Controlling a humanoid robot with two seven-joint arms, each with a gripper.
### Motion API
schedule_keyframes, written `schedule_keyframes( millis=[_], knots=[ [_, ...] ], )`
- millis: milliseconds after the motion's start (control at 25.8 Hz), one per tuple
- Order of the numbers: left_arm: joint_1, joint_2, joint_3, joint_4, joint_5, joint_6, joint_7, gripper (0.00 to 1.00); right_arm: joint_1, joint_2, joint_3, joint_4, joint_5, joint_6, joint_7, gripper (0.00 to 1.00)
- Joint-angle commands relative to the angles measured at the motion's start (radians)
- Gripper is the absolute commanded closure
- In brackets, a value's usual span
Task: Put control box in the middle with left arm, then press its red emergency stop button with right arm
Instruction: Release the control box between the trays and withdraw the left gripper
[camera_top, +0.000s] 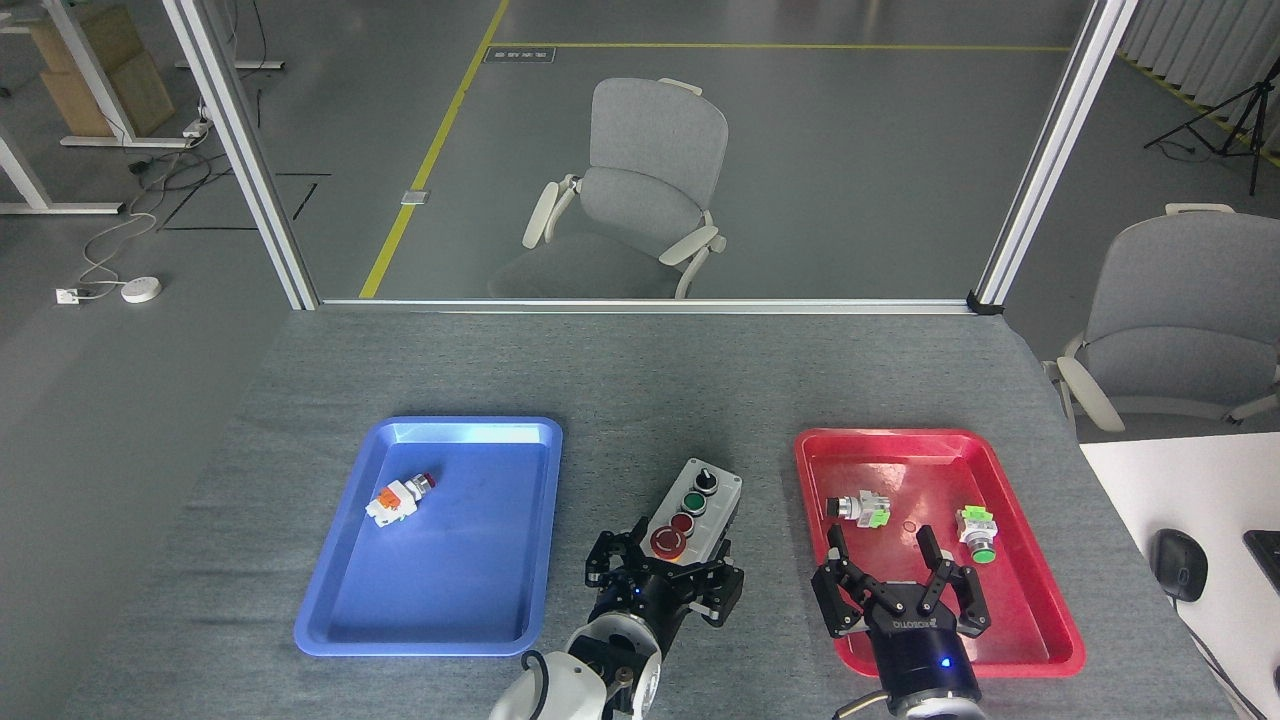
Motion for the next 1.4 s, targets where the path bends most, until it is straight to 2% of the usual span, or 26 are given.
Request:
schedule_keyframes(
  millis=[0, 155, 272, 388, 543, 737, 970, 1087, 1242, 1358],
  knots=[
    [0.107, 0.142, 0.011, -0.208, 0.002, -0.003, -0.003, 0.02, -0.003, -0.006, 0.0, 0.001, 0.002, 0.001, 0.0, 0.03],
    [0.252, 0.314, 0.06, -0.424, 0.025, -0.013, -0.003, 0.02, -0.014, -0.002, 0.0, 0.001, 0.002, 0.002, 0.0, 0.04],
    [0.366, 0.38, 0.173, -0.529, 0.04, -0.077, -0.003, 0.02, -0.02, -0.002, 0.0, 0.001, 0.003, 0.002, 0.0, 0.04],
    [0.434, 0.383, 0.357, -0.572, 0.049, -0.168, -0.003, 0.02, -0.014, -0.006, 0.003, -0.001, 0.002, 0.002, 0.001, 0.04],
    [0.43, 0.374, 0.529, -0.546, 0.049, -0.229, 0.015, 0.02, -0.006, -0.008, 0.005, 0.001, 0.002, 0.004, 0.003, 0.04],
    [0.409, 0.375, 0.583, -0.524, 0.046, -0.24, 0.051, 0.02, -0.004, -0.009, 0.006, 0.001, 0.002, 0.008, 0.003, 0.04],
    [0.371, 0.381, 0.646, -0.504, 0.034, -0.24, 0.123, 0.02, -0.004, -0.006, 0.0, 0.004, 0.06, 0.011, 0.012, 0.04],
    [0.335, 0.381, 0.692, -0.466, 0.032, -0.238, 0.129, 0.02, -0.009, -0.014, 0.002, 0.005, 0.061, 0.037, 0.058, 0.04],
    [0.297, 0.381, 0.709, -0.414, 0.031, -0.212, 0.143, 0.02, -0.014, -0.017, 0.009, 0.007, 0.06, 0.082, 0.084, 0.04],
    [0.271, 0.381, 0.716, -0.388, 0.022, -0.154, 0.144, 0.02, -0.017, -0.011, 0.012, 0.007, 0.06, 0.082, 0.084, 0.04]
  ],
)
